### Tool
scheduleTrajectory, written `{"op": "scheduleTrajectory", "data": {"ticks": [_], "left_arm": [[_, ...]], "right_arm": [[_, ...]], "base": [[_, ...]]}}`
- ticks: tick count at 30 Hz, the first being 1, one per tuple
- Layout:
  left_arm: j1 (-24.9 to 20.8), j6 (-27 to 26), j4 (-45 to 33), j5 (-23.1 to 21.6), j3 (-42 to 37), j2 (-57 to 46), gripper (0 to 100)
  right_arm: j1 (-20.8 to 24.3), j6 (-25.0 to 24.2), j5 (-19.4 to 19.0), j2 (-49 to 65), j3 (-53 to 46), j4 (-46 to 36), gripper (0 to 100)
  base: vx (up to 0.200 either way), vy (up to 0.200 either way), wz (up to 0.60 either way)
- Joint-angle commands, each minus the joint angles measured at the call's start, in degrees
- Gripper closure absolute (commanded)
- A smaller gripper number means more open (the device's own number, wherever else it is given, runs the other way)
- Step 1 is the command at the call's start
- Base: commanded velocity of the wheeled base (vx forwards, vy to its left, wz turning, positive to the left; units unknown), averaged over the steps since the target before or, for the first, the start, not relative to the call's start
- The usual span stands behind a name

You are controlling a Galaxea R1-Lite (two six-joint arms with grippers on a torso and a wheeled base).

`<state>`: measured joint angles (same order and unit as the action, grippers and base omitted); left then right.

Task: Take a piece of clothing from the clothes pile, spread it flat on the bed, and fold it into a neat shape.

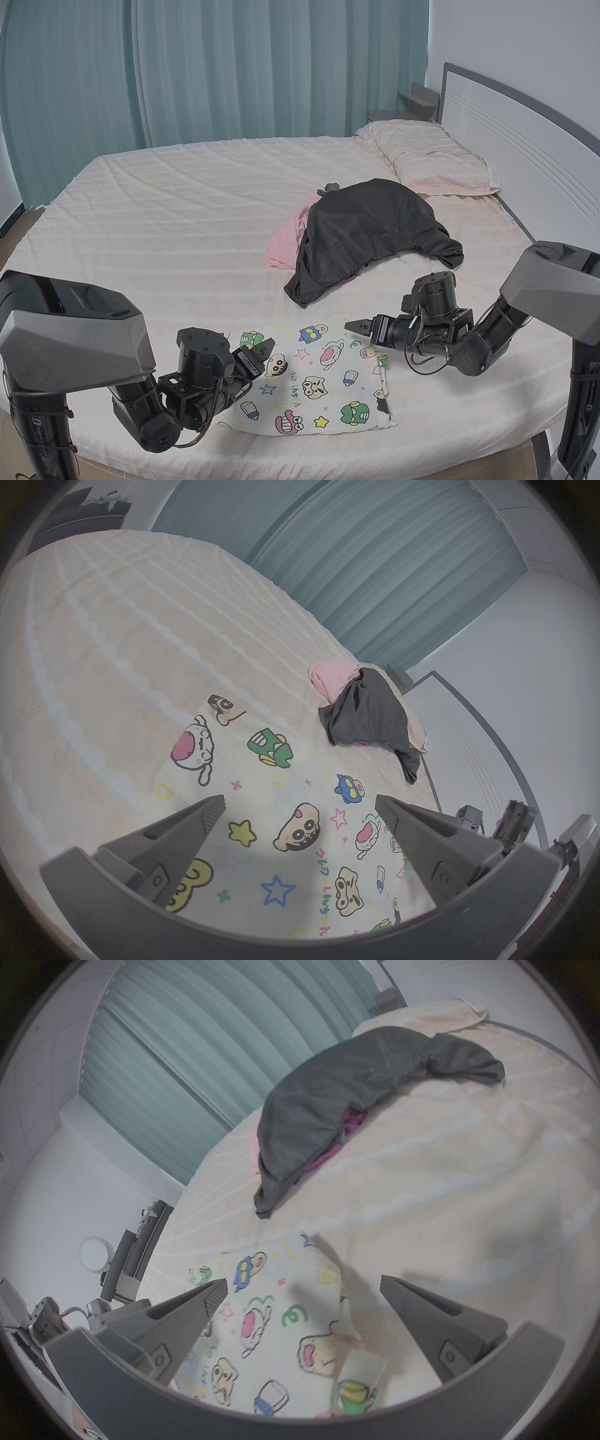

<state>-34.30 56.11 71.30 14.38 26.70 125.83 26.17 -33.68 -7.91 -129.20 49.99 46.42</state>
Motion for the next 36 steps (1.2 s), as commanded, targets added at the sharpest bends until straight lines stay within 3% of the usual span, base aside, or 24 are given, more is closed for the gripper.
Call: {"op": "scheduleTrajectory", "data": {"ticks": [1,17,18,26,36], "left_arm": [[-0.15,0.05,0.06,0.12,-0.07,1.26,0],[-0.06,0.14,-0.02,-0.15,0.29,2.23,0],[-0.15,0.14,-0.02,-0.15,0.29,2.23,0],[-0.15,0.14,-0.02,-0.15,0.37,2.84,0],[-0.15,0.05,-0.20,-0.15,0.37,2.93,0]], "right_arm": [[-0.51,-0.77,0.09,-6.07,3.44,-1.07,0],[-0.51,-0.77,-0.79,-9.67,12.23,-3.18,0],[-0.60,-0.86,-0.88,-10.02,12.50,-3.27,100],[-2.44,-1.12,-0.70,-10.99,14.25,-2.83,100],[-4.29,-6.48,-0.35,-10.11,14.52,-1.60,100]], "base": [[0.000,0.000,0.00],[0.000,0.000,0.00],[0.000,0.000,0.00],[0.000,0.000,0.00],[0.000,0.000,0.00]]}}
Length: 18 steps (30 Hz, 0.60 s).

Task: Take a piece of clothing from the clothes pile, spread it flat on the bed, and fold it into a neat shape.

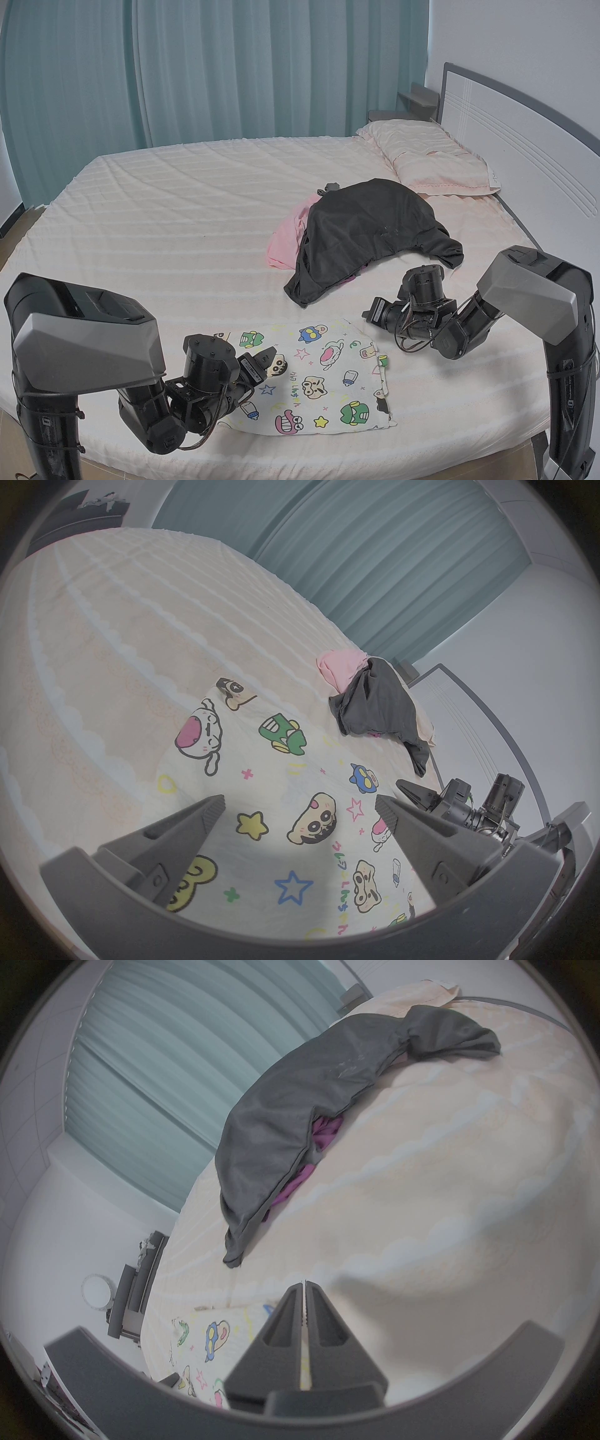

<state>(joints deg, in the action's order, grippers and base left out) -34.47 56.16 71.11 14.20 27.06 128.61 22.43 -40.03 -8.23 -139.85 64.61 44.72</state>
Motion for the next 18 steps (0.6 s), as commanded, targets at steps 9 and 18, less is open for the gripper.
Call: {"op": "scheduleTrajectory", "data": {"ticks": [9,18], "left_arm": [[0.02,0.00,0.00,0.04,0.01,0.41,0],[-0.07,-0.26,0.08,0.12,0.18,0.94,0]], "right_arm": [[-0.02,0.04,-1.00,1.07,-2.65,0.11,0],[1.56,-0.22,-1.00,0.46,-2.56,0.20,0]], "base": [[0.000,0.000,0.00],[0.000,0.000,0.00]]}}
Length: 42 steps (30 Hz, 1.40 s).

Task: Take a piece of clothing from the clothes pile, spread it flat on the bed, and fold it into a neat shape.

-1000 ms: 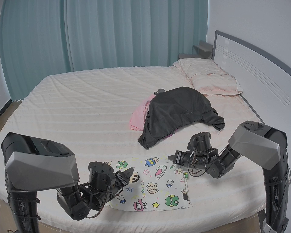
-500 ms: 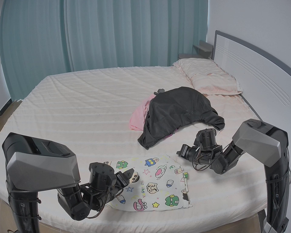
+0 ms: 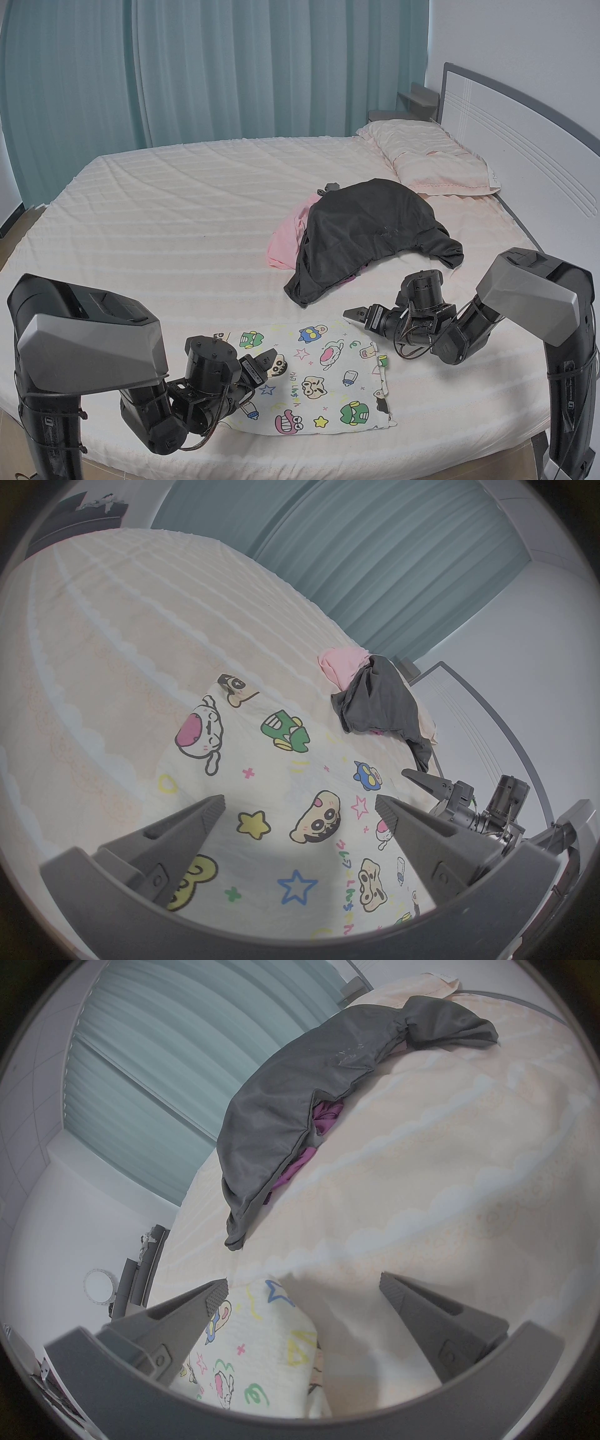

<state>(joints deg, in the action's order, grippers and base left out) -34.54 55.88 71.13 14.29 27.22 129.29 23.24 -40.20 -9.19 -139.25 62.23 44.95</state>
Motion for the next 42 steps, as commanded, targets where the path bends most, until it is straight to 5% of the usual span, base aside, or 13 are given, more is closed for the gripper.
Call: {"op": "scheduleTrajectory", "data": {"ticks": [1,7,8,34,35,42], "left_arm": [[-0.01,0.02,-0.03,0.04,0.02,0.35,0],[-0.01,0.02,0.06,0.04,0.11,0.61,0],[-0.01,0.02,0.06,0.04,0.11,0.61,0],[-0.01,0.02,-0.03,0.04,0.20,0.70,0],[-0.01,0.02,-0.03,0.04,0.20,0.70,0],[-0.01,0.02,-0.03,0.04,0.20,0.78,0]], "right_arm": [[1.02,-0.05,-0.04,-0.14,-0.18,-0.03,0],[1.99,-0.05,-0.48,-0.14,-0.45,-0.30,0],[1.99,-0.05,-0.48,-0.14,-0.45,-0.30,100],[0.67,-2.51,-0.48,3.29,-4.58,2.95,100],[0.67,-1.90,-0.92,3.02,-5.19,2.95,0],[0.93,-1.54,-3.20,1.09,-4.49,2.95,0]], "base": [[0.000,0.000,0.00],[0.000,0.000,0.00],[0.000,0.000,0.00],[0.000,0.000,0.00],[0.000,0.000,0.00],[0.000,0.000,0.00]]}}
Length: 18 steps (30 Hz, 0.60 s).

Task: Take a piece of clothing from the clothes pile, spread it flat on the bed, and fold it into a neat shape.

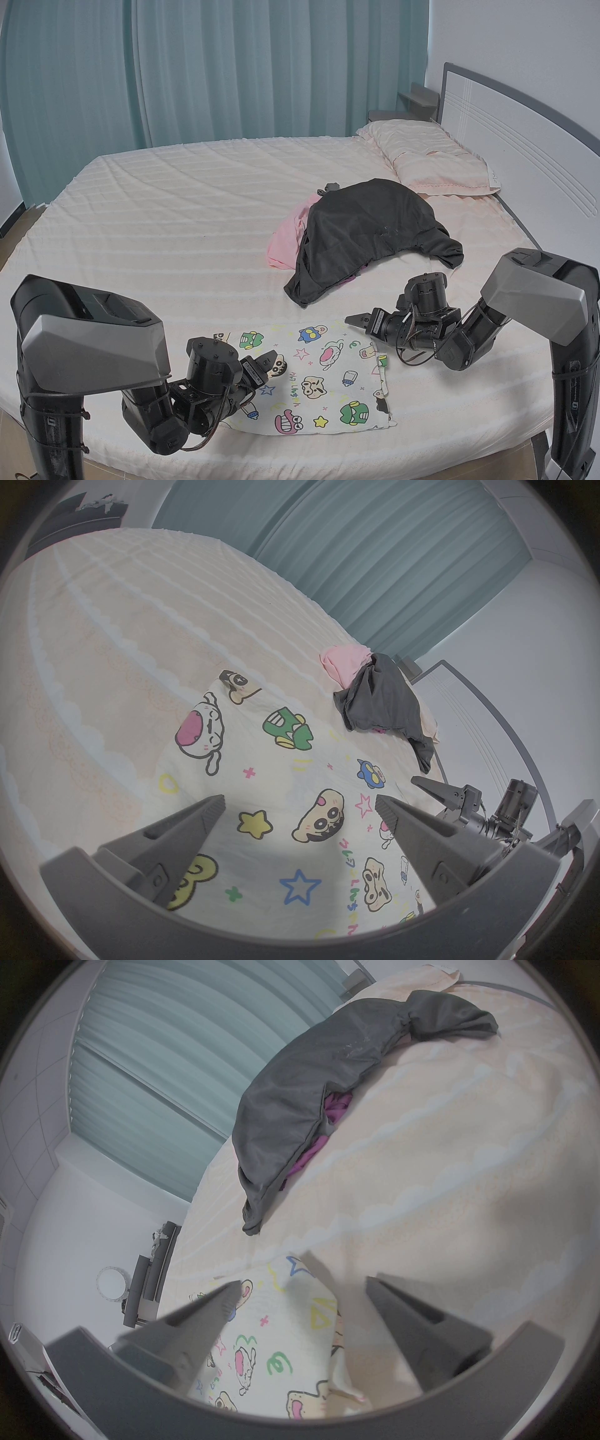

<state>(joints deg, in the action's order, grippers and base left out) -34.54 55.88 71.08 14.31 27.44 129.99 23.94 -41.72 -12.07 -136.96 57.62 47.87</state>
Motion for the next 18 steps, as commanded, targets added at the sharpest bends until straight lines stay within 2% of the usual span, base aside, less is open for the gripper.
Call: {"op": "scheduleTrajectory", "data": {"ticks": [1,7,8,16,18], "left_arm": [[-0.01,0.02,0.02,0.01,-0.02,0.09,0],[-0.01,-0.07,0.02,0.10,0.24,0.88,0],[-0.01,-0.07,0.02,0.10,0.33,0.88,0],[-0.01,-0.07,0.02,0.10,0.33,0.88,0],[-0.01,-0.07,0.02,0.10,0.33,0.88,0]], "right_arm": [[0.40,-0.03,-0.68,-1.47,0.12,0.03,0],[1.28,-0.03,-2.61,-2.17,0.12,0.12,0],[1.28,0.06,-3.05,-2.17,0.12,0.12,100],[-0.65,-0.65,-4.89,-1.73,0.56,0.91,100],[-1.18,-2.40,-5.86,-1.20,0.38,1.52,100]], "base": [[0.000,0.000,0.00],[0.000,0.000,0.00],[0.000,0.000,0.00],[0.000,0.000,0.00],[0.000,0.000,0.00]]}}
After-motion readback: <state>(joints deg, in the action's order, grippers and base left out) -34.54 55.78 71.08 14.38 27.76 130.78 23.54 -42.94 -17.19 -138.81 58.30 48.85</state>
